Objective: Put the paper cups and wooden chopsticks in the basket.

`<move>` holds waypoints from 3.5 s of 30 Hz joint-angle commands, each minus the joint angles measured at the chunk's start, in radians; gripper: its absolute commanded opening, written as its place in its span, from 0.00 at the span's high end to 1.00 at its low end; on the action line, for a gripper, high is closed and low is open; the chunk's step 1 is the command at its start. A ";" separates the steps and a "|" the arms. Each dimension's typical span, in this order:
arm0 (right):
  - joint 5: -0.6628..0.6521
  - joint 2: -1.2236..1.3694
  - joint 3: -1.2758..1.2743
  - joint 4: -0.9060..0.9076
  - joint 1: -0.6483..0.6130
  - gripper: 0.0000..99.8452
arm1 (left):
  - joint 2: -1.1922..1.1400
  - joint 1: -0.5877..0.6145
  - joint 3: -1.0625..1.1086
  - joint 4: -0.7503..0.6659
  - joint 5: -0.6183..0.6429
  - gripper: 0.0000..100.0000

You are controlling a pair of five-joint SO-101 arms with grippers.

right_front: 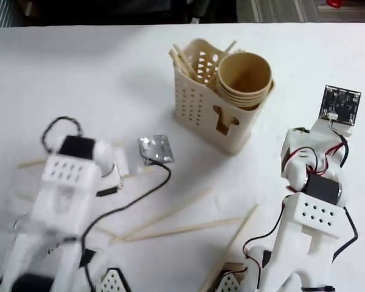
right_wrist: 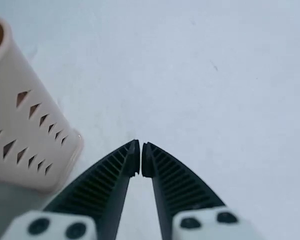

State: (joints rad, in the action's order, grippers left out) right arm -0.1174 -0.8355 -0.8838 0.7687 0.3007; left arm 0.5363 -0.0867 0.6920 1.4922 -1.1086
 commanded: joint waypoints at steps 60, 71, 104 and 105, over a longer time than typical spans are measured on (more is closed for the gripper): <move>-0.003 -0.019 0.009 -0.016 -0.010 0.97 | -0.407 -0.165 -1.320 -0.176 1.048 0.81; -0.092 -0.176 0.091 0.102 -0.008 0.97 | -0.142 0.085 -1.143 0.097 1.046 0.81; -0.571 0.199 0.399 0.831 -1.090 0.97 | 0.766 0.673 0.459 -0.516 0.925 0.80; -0.574 0.217 0.390 0.828 -1.112 0.97 | 0.766 0.685 0.488 -0.540 0.925 0.80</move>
State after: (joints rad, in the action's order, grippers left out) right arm -0.6790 -0.6590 -0.5232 1.5896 -0.7503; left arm 1.2804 0.5347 1.0971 1.0472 -0.1772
